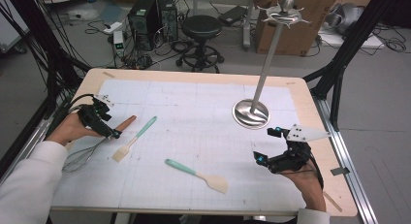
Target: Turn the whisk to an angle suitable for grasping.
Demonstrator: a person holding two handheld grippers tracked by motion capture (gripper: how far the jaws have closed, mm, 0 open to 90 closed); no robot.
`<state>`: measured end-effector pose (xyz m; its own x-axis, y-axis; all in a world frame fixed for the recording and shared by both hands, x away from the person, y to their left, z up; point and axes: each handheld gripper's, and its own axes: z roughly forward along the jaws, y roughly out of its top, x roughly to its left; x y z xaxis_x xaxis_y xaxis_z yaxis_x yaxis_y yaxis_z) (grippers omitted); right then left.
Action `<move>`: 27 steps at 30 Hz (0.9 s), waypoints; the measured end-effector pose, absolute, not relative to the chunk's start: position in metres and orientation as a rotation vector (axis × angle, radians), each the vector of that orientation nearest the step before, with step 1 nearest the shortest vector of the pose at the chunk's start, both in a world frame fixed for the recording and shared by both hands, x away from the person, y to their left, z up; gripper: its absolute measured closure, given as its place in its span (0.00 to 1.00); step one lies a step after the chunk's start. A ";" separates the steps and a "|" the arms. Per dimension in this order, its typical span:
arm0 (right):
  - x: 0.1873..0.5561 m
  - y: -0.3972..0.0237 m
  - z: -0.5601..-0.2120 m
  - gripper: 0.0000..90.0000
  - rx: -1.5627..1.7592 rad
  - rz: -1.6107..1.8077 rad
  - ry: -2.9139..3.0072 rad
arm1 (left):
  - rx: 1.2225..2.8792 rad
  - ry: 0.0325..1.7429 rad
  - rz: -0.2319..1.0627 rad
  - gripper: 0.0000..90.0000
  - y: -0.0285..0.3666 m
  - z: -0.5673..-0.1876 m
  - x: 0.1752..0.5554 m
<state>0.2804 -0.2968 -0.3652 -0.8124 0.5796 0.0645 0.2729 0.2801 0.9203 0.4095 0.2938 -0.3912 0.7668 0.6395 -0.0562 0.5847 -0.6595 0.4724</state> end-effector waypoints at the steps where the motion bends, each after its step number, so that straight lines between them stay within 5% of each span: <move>1: 0.280 -0.297 -0.365 0.00 0.777 1.546 2.270 | 2.496 0.922 0.151 0.13 0.293 -0.392 0.410; 27: 0.280 -0.295 -0.365 0.00 0.778 1.541 2.274 | 2.576 0.993 0.073 0.48 0.290 -0.409 0.416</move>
